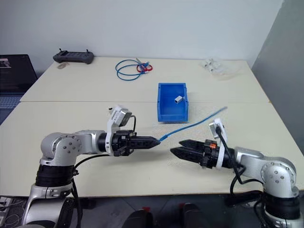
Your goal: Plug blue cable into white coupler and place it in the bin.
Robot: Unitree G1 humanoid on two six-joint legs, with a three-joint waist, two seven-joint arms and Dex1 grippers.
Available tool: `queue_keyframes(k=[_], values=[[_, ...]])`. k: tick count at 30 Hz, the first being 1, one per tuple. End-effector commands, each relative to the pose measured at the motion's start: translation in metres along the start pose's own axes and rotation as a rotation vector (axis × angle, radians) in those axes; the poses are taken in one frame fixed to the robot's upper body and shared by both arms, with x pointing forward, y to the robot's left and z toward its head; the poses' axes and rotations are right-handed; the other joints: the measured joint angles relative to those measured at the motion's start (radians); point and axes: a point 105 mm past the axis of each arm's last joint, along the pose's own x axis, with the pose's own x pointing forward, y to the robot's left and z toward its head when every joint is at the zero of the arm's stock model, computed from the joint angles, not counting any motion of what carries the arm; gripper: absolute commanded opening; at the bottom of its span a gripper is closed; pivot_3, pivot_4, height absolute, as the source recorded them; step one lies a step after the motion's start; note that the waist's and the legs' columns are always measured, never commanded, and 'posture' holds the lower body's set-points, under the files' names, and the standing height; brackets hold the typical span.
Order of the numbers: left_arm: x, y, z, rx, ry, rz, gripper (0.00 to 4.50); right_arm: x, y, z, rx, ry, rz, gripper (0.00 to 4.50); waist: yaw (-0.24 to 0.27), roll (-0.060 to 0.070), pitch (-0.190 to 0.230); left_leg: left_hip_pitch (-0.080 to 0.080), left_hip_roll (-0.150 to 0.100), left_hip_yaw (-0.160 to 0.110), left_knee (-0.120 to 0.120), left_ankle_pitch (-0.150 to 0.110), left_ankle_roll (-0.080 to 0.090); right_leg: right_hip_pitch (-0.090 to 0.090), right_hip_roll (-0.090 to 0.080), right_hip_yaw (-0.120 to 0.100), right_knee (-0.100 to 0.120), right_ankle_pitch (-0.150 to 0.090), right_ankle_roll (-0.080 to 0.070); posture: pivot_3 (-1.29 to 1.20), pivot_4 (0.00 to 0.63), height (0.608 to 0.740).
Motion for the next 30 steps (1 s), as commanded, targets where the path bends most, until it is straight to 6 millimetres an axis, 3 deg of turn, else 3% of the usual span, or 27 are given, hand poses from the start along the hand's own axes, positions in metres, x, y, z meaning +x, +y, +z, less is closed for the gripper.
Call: queue_keyframes(k=[1,17,30], values=[[0.003,-0.011,0.002,0.048,-0.005,-0.018,0.23,0.004,0.014,0.008,0.044,-0.021,0.070,4.50,0.002,0.000,0.000,0.000,0.000,0.000,0.000,0.000,0.000,0.000,0.000,0.000,0.000,0.000,0.000,0.00,0.150,0.740],[0.011,-0.014,0.003,0.068,-0.027,-0.045,0.23,0.027,0.020,0.006,0.058,0.056,0.109,4.50,0.010,0.000,0.000,-0.002,-0.001,0.002,0.000,0.000,0.000,-0.001,-0.001,0.001,-0.002,0.001,0.002,0.00,0.150,0.740],[0.011,-0.012,0.005,0.080,-0.043,-0.039,0.23,0.028,0.014,0.010,0.081,0.037,0.089,1.79,0.011,0.000,0.000,-0.006,-0.001,0.002,0.000,0.000,0.000,-0.005,-0.001,0.002,-0.001,0.001,0.002,0.00,0.150,0.740]])
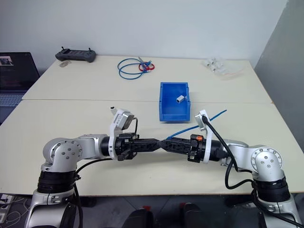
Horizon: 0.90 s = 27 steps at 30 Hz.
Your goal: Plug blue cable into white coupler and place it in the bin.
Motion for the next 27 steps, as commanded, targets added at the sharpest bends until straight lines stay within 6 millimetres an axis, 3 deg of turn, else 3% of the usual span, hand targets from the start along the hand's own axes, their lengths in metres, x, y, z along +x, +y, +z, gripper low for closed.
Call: queue_keyframes(k=[1,7,12,14,20,23,27], values=[[0.002,-0.007,0.003,0.044,-0.006,-0.023,0.23,0.000,0.008,0.010,-0.018,-0.031,0.028,1.58,0.000,0.000,0.000,0.000,0.000,0.000,0.000,0.000,0.000,0.000,0.000,0.000,0.000,0.000,0.000,0.00,0.150,0.740],[0.003,-0.006,0.003,0.050,-0.007,-0.022,0.23,0.000,0.004,0.012,-0.005,-0.042,0.015,0.18,0.000,0.000,0.000,0.000,0.000,0.000,0.000,0.000,0.000,0.000,0.000,0.000,0.000,0.000,0.000,0.00,0.150,0.740],[0.004,-0.004,0.003,0.076,-0.013,-0.008,0.23,0.000,0.004,0.012,-0.005,-0.038,0.009,0.17,0.000,0.000,0.000,0.000,0.000,0.000,0.000,0.000,0.000,0.000,0.000,0.000,0.000,0.000,0.000,0.00,0.150,0.740],[0.003,-0.001,0.004,0.102,-0.025,0.013,0.93,0.001,0.004,0.012,-0.011,-0.036,0.005,0.17,0.000,0.000,0.000,0.000,0.000,0.000,0.000,0.000,0.000,0.000,0.000,0.000,0.000,0.000,0.000,0.00,0.150,0.740],[-0.014,0.007,-0.010,0.239,0.096,0.108,2.07,-0.001,-0.003,0.021,-0.024,-0.070,-0.030,0.17,-0.001,0.000,0.000,0.000,0.001,0.001,0.000,0.000,0.000,-0.001,0.000,0.001,0.000,0.000,0.000,0.00,0.150,0.740],[-0.034,0.034,-0.021,0.400,0.192,0.317,2.72,-0.005,-0.011,0.025,-0.040,-0.089,-0.069,0.17,0.000,0.001,0.000,0.000,0.001,0.001,-0.001,0.000,0.000,-0.001,0.000,0.001,0.000,0.000,0.000,0.00,0.150,0.740],[-0.073,0.082,-0.001,0.555,0.073,0.841,3.55,-0.015,-0.020,0.037,-0.072,-0.139,-0.121,0.17,0.009,0.001,0.001,0.000,0.000,0.001,0.000,0.000,0.000,-0.001,-0.001,0.001,-0.001,0.000,0.000,0.00,0.150,0.740]])
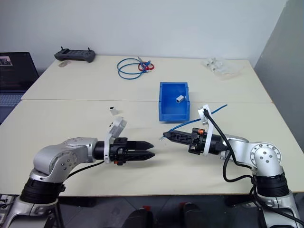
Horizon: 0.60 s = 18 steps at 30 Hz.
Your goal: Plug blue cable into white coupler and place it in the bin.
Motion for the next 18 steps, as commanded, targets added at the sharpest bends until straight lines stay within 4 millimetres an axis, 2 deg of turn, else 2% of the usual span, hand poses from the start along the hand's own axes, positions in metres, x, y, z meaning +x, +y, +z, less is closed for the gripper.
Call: queue_keyframes(k=[1,4,6,9,12,15,18], values=[[-0.021,0.058,0.004,0.166,-0.036,0.528,3.79,-0.013,-0.002,0.024,-0.072,-0.092,-0.027,0.17,0.003,-0.001,0.000,-0.001,0.000,0.000,0.000,0.000,0.000,0.000,0.000,0.000,-0.001,0.000,0.001,0.00,0.150,0.740],[-0.040,0.089,0.009,0.202,-0.106,0.875,4.40,-0.015,-0.006,0.030,-0.087,-0.128,-0.056,0.17,0.006,-0.001,0.001,-0.002,0.000,0.000,0.001,0.000,0.000,0.000,-0.001,0.000,-0.001,0.001,0.002,0.00,0.150,0.740],[-0.048,0.105,0.012,0.204,-0.158,1.050,4.47,-0.015,-0.007,0.032,-0.094,-0.142,-0.061,0.17,0.006,-0.001,0.001,-0.002,0.000,0.000,0.001,0.000,0.000,0.000,-0.002,0.000,-0.001,0.001,0.002,0.00,0.150,0.740],[-0.048,0.123,0.016,0.178,-0.236,1.218,4.47,-0.013,-0.008,0.034,-0.107,-0.149,-0.065,0.17,0.008,-0.002,0.001,-0.002,0.000,0.000,0.001,0.000,0.000,0.000,-0.002,-0.001,0.000,0.001,0.002,0.00,0.150,0.740],[-0.035,0.143,0.016,0.079,-0.285,1.304,4.47,-0.010,-0.009,0.035,-0.117,-0.158,-0.078,0.17,0.012,-0.003,0.001,-0.002,0.000,0.000,0.001,0.000,0.000,0.000,-0.002,-0.001,0.000,0.002,0.003,0.00,0.150,0.740],[-0.023,0.153,0.024,0.034,-0.329,1.317,4.47,-0.010,-0.008,0.037,-0.127,-0.163,-0.083,0.17,0.013,-0.003,0.001,-0.002,-0.001,0.000,0.002,0.000,0.000,0.000,-0.002,-0.001,0.000,0.003,0.004,0.00,0.150,0.740],[-0.018,0.164,0.026,-0.016,-0.342,1.347,4.47,-0.014,-0.009,0.040,-0.137,-0.174,-0.100,0.17,0.013,-0.004,0.002,-0.003,-0.001,0.001,0.002,0.000,0.000,0.000,-0.002,0.000,-0.001,0.003,0.004,0.00,0.150,0.740]])
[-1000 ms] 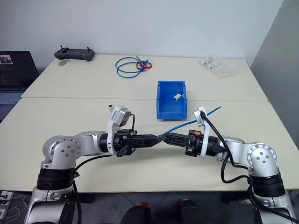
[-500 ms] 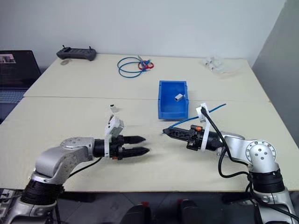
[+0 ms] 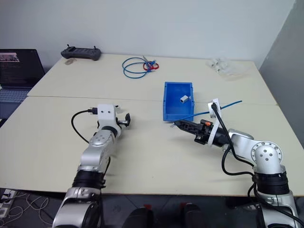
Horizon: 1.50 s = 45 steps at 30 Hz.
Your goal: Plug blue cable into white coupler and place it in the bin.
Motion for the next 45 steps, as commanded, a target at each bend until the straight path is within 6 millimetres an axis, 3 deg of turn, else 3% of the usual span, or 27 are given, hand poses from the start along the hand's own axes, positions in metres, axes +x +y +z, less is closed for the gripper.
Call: queue_keyframes(k=[1,11,15,29,33,34,37,39,40,43,45], values=[[0.013,0.007,0.011,-0.049,-0.038,0.072,4.47,-0.004,0.008,0.016,-0.064,-0.050,0.004,0.17,-0.002,0.000,0.000,0.000,0.000,0.000,0.000,0.000,0.000,0.000,0.000,0.000,0.000,0.000,0.000,0.00,0.150,0.740],[0.028,0.013,0.017,-0.051,-0.051,0.108,4.47,-0.017,0.006,0.019,-0.080,-0.067,-0.050,0.17,-0.006,0.000,0.000,0.000,-0.001,0.000,-0.001,0.000,0.000,0.000,0.000,-0.001,0.000,0.000,0.000,0.00,0.150,0.740],[0.030,0.011,0.018,-0.042,-0.053,0.099,3.96,-0.018,0.003,0.019,-0.080,-0.072,-0.065,0.17,-0.006,0.000,0.000,0.000,-0.001,-0.001,-0.001,0.000,0.000,0.000,0.000,-0.001,0.001,0.000,0.000,0.00,0.150,0.740],[0.029,0.023,0.011,-0.054,-0.022,0.159,0.79,-0.018,-0.001,0.021,-0.086,-0.070,-0.080,0.17,-0.007,0.000,0.000,0.000,0.000,0.000,-0.001,0.000,0.000,0.000,0.000,-0.001,0.001,0.000,0.000,0.00,0.150,0.740],[0.028,0.023,0.013,-0.055,-0.035,0.120,0.78,-0.018,-0.001,0.021,-0.098,-0.064,-0.084,0.17,-0.008,0.000,0.000,0.000,0.000,0.000,-0.001,0.000,0.000,0.000,0.000,-0.001,0.001,0.000,0.000,0.00,0.150,0.740],[0.028,0.020,0.016,-0.050,-0.050,0.074,0.78,-0.017,-0.001,0.021,-0.112,-0.056,-0.087,0.17,-0.008,0.000,0.000,0.000,0.000,0.000,-0.001,0.000,0.000,0.000,0.000,-0.001,0.001,0.000,0.000,0.00,0.150,0.740],[0.015,-0.020,0.014,0.075,-0.058,-0.308,0.78,-0.015,0.004,0.018,-0.226,0.007,-0.093,0.17,-0.010,0.000,0.000,0.000,0.000,0.000,-0.001,0.000,0.000,0.000,0.000,-0.001,0.001,0.000,0.000,0.00,0.150,0.740],[-0.030,-0.050,0.005,0.270,-0.058,-0.778,0.78,-0.010,0.014,0.016,-0.375,0.086,-0.074,0.17,-0.014,0.000,0.000,0.001,-0.001,0.000,-0.001,0.000,-0.001,0.000,0.001,-0.001,0.001,0.001,0.000,0.00,0.150,0.740],[-0.049,-0.056,0.000,0.327,-0.038,-0.921,0.78,-0.009,0.016,0.015,-0.423,0.113,-0.067,0.17,-0.021,0.001,0.001,0.001,-0.001,0.001,-0.001,0.000,-0.001,-0.001,0.001,-0.001,0.001,0.001,-0.002,0.00,0.150,0.740],[-0.081,-0.067,-0.005,0.419,0.001,-1.176,0.78,-0.003,0.016,0.006,-0.557,0.200,-0.050,0.17,-0.018,0.002,0.001,0.002,0.001,0.001,-0.003,0.000,-0.001,-0.001,0.001,0.000,0.001,0.002,-0.007,0.00,0.150,0.740],[-0.100,-0.089,-0.006,0.432,0.004,-1.352,0.78,0.004,0.016,-0.002,-0.645,0.255,-0.019,0.17,-0.007,0.001,0.001,0.002,0.001,-0.001,-0.002,0.000,-0.001,-0.001,0.002,-0.002,0.002,0.000,-0.006,0.00,0.150,0.740]])
